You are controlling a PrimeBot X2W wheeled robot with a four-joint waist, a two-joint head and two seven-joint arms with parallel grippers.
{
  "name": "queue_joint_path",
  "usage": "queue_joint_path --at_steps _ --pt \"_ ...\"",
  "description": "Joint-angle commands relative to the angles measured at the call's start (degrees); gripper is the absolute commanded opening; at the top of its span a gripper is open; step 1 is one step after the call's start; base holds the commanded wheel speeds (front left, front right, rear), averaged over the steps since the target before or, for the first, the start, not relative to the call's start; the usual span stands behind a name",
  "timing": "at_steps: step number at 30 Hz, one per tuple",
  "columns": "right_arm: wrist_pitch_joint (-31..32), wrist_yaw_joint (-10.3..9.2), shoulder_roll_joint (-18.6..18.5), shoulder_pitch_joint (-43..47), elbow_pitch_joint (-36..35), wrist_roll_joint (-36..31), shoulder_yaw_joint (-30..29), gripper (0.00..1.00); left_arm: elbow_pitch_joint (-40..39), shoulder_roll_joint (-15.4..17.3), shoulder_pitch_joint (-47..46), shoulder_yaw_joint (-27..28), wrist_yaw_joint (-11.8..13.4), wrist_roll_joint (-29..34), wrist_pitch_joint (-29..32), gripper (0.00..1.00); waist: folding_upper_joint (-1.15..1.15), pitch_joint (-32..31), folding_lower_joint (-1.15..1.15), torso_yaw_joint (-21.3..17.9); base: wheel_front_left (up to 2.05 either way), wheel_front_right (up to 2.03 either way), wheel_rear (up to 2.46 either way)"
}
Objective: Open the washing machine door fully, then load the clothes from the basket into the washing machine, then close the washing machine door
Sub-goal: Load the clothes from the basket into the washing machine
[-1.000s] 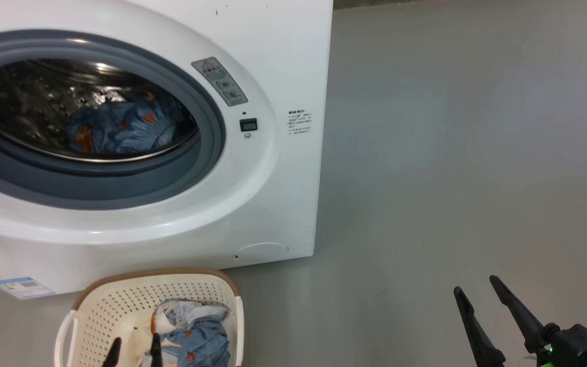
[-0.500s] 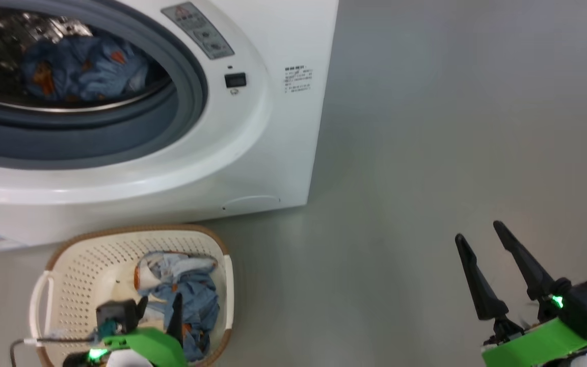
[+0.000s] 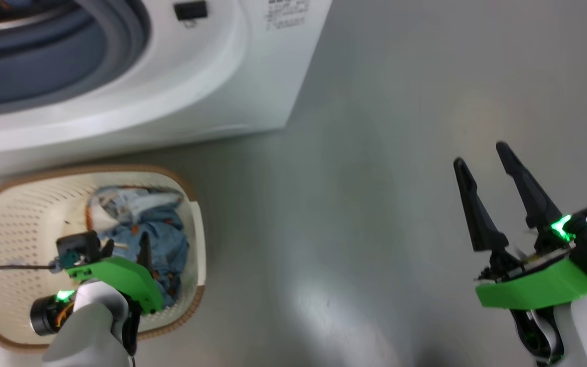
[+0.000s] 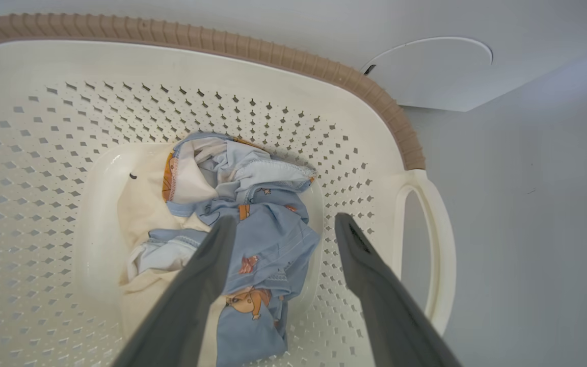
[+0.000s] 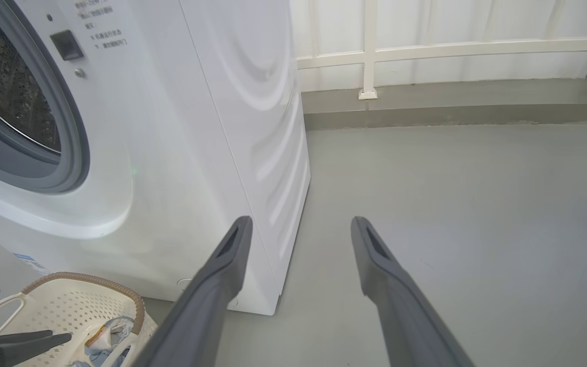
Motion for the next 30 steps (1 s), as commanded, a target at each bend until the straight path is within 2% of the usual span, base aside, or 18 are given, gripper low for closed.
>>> queue_joint_path --at_steps 1,14,20,30 --pt "-0.3 0.35 -0.1 -0.2 -1.6 0.5 1.5 1.00 0.6 1.8 0.0 1.6 0.3 -0.5 -0.6 1.00 0.00 7.4 -0.02 -3.4 0.00 0.00 0.00" --pt "-0.3 0.35 -0.4 -3.6 -3.2 0.7 1.5 1.00 3.8 4.0 -5.2 4.9 3.4 -4.2 -0.6 1.00 0.00 17.3 -0.02 -4.6 0.00 0.00 0.00" --pt "-0.3 0.35 -0.9 -3.4 -4.3 0.5 1.0 1.00 4.1 4.4 -6.0 5.9 5.0 -5.3 -1.2 1.00 0.00 18.6 -0.02 -4.2 0.00 0.00 0.00" --pt "-0.3 0.35 -2.2 -2.7 -5.5 0.1 0.5 1.00 4.5 4.0 -5.9 7.0 6.1 -7.0 -1.7 1.00 0.00 19.6 -0.02 -3.7 0.00 0.00 0.00"
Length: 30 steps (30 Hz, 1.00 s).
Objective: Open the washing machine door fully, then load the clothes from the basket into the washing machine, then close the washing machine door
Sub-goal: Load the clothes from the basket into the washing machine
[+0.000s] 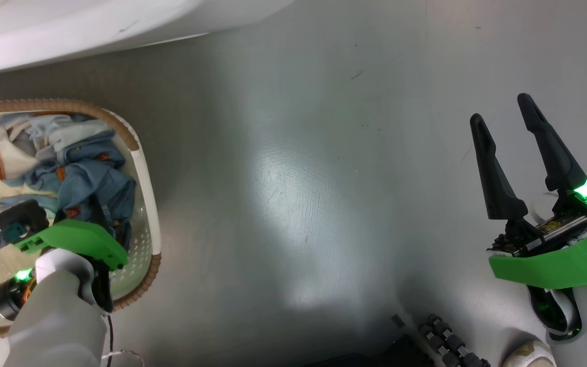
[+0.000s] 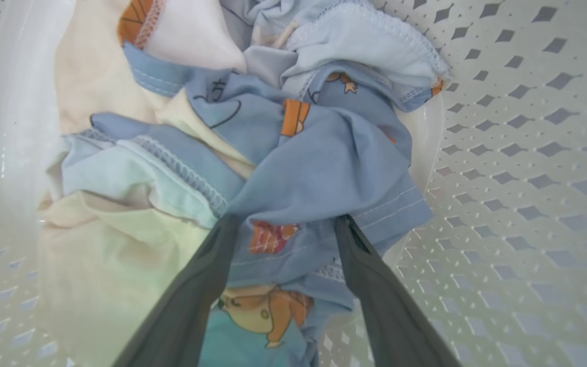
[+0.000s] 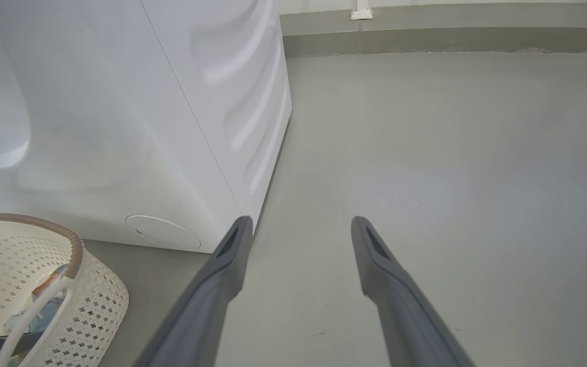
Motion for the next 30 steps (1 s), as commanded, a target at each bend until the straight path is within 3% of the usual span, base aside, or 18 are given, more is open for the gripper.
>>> queue_joint_path --at_steps 1,2,3,12,20,30 --pt "-0.3 0.35 -1.0 2.5 -1.5 -0.3 0.9 1.00 0.5 1.8 1.8 1.1 0.4 -0.3 -0.6 0.82 0.00 0.1 0.00 0.0 0.00 0.00 0.00" --pt "-0.3 0.35 -1.2 2.6 -1.5 -0.3 0.8 1.00 0.5 1.7 1.9 1.1 0.5 -0.4 -0.6 0.35 0.00 0.2 0.00 0.0 0.00 0.00 0.00" --pt "-0.3 0.35 -1.3 2.7 -1.7 -0.3 0.7 1.00 0.6 1.7 2.0 1.0 0.4 -0.5 -0.5 0.00 0.00 0.2 0.00 0.0 0.00 0.00 0.00" --pt "-0.3 0.35 -1.1 3.3 -1.9 -0.5 -0.1 1.00 -2.0 2.7 3.0 0.2 0.9 1.0 -1.2 0.00 0.00 -0.3 0.00 0.4 0.00 0.00 0.00" --pt "-0.3 0.35 -0.6 3.8 -2.0 -0.6 -0.9 1.00 -19.0 3.1 10.0 3.1 3.7 6.7 -1.2 0.00 0.00 -1.3 0.00 2.0 0.00 0.00 0.00" --pt "-0.3 0.35 -0.9 4.5 -2.0 -0.9 -1.7 1.00 -36.1 0.4 17.9 8.2 3.9 13.9 -1.2 0.00 0.00 -4.6 0.00 4.5 0.00 0.00 0.00"
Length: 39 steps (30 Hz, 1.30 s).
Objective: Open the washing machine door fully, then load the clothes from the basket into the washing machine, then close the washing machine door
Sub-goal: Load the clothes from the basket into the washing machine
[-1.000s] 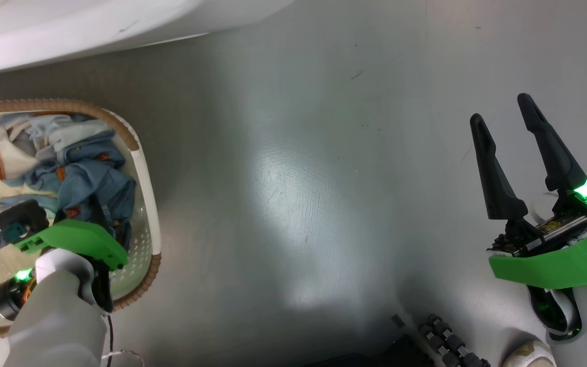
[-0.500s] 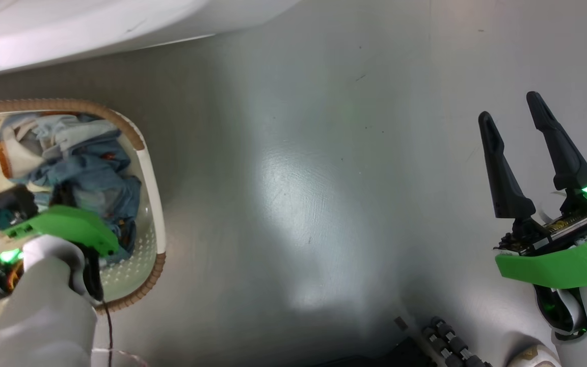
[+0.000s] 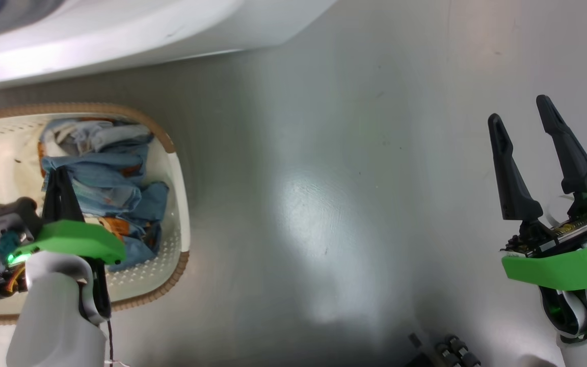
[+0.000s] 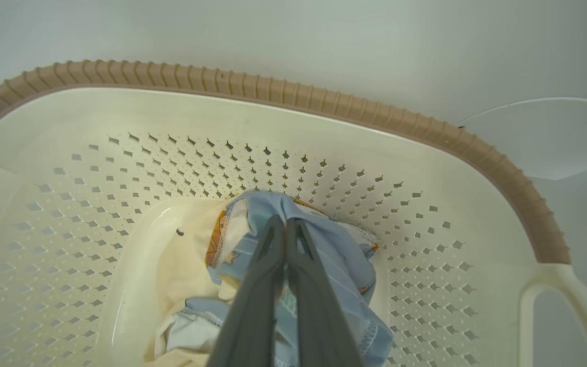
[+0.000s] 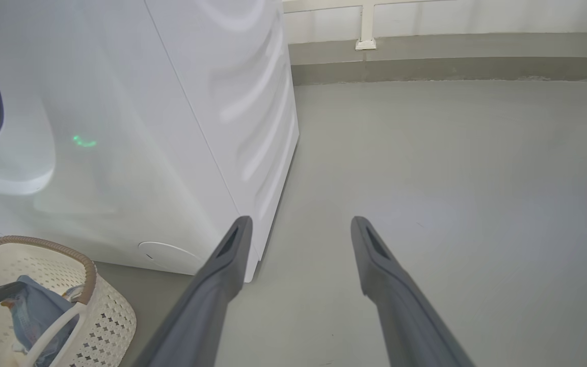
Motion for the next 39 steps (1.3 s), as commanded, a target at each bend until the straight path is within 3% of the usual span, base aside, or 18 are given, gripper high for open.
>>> queue_joint_path --at_steps 1,6,17,39 --pt "-0.3 0.35 -0.5 3.4 -1.2 -0.7 0.6 1.00 -2.2 1.1 3.6 1.9 0.0 0.8 -0.5 0.00 0.00 -1.5 0.00 1.2 0.00 0.00 0.00" --pt "-0.3 0.35 -1.1 4.3 -0.8 -1.0 0.2 1.00 -10.9 -0.5 7.5 3.7 -1.5 4.0 -0.5 0.00 0.00 -4.8 0.00 2.9 0.00 0.00 0.00" --pt "-0.3 0.35 -2.0 6.5 1.2 -1.1 -0.2 1.00 -21.7 -1.8 12.7 3.3 -2.9 6.2 -0.5 0.00 0.00 -12.4 0.00 5.2 0.00 0.00 0.00" --pt "-0.3 0.35 -1.0 14.7 6.8 -1.4 1.8 1.00 -31.7 -1.9 27.6 0.4 -3.6 7.5 -0.5 0.00 0.00 -32.9 0.00 5.9 0.00 0.00 0.00"
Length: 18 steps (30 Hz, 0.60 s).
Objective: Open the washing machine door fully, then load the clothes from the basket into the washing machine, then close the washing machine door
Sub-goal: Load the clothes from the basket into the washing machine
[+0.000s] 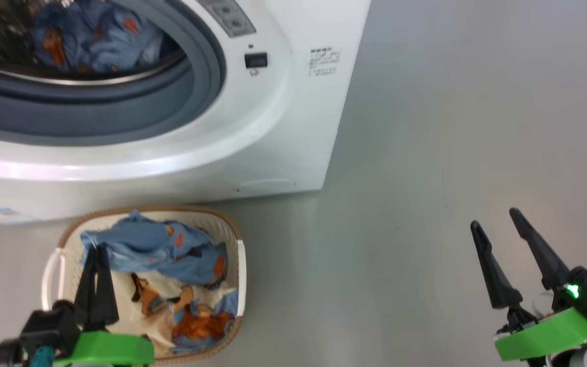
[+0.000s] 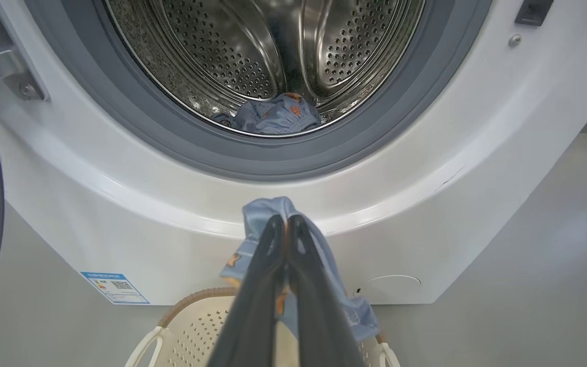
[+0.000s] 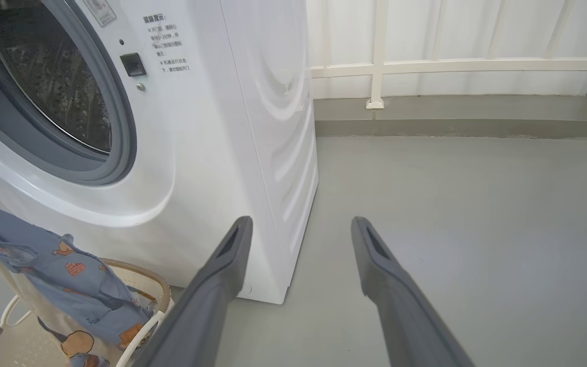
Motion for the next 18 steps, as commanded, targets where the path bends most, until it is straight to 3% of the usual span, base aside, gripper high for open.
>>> queue_joint_path --at_steps 1,18 --pt "-0.3 0.35 -0.4 2.0 -0.7 -1.1 1.5 1.00 -2.1 1.0 1.9 1.5 -0.5 0.2 -0.5 0.00 0.00 -5.9 0.01 0.3 0.00 0.00 0.00" --pt "-0.3 0.35 0.8 6.5 0.6 -2.4 1.6 1.00 -3.2 1.0 9.0 0.1 -2.3 -0.6 -0.5 0.00 0.00 -15.3 0.01 1.5 0.00 0.00 0.00"
